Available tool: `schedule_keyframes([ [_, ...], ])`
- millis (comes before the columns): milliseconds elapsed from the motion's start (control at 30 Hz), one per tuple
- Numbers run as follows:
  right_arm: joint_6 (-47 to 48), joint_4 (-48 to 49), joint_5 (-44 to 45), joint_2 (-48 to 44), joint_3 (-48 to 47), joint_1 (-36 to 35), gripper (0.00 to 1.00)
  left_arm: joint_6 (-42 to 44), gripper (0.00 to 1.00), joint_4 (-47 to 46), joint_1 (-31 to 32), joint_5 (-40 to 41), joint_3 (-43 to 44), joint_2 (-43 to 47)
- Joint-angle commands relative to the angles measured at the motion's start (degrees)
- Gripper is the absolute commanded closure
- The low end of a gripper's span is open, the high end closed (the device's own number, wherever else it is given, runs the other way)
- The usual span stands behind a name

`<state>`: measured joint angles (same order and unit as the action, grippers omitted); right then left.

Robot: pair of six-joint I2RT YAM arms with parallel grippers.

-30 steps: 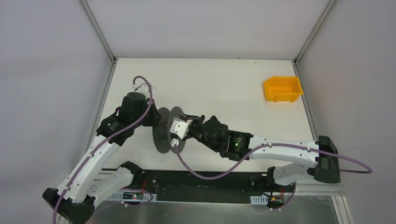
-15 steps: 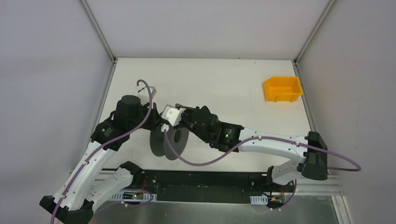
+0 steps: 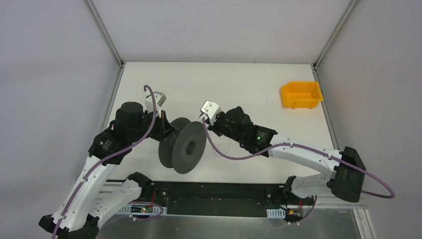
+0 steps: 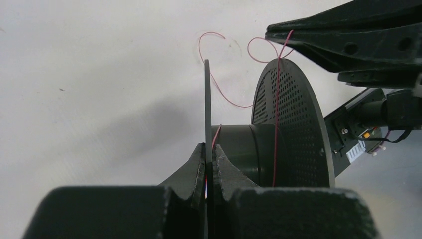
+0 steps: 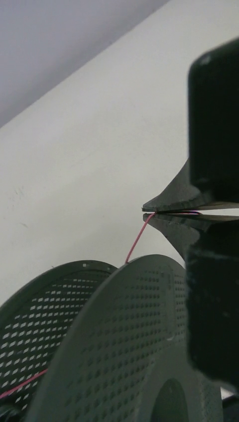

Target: Wrap the cables

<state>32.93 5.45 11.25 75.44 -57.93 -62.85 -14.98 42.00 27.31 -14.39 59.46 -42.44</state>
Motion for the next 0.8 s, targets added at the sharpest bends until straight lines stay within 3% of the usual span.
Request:
schedule_keyframes([
  [0,-9.77,3.54,-8.42,-4.15,4.74,4.17,0.94,-3.04,1.0,-1.61,-0.15,-1.38,5.03,-0.58],
  [367,-15.1,9.74,-14.09,-8.75,14.39,5.02,0.74,-8.63,1.0,-3.17,-0.15,1.38,9.02,-0.03],
  [567,-15.13,13.98,-11.99,-8.91,19.6,5.31,0.61,-10.07,1.0,-4.36,-0.15,3.06,9.63,2.06],
  [767,-16.41,17.25,-11.77,-7.39,22.15,7.36,0.56,-10.73,1.0,-4.46,-0.15,3.51,10.51,2.57],
])
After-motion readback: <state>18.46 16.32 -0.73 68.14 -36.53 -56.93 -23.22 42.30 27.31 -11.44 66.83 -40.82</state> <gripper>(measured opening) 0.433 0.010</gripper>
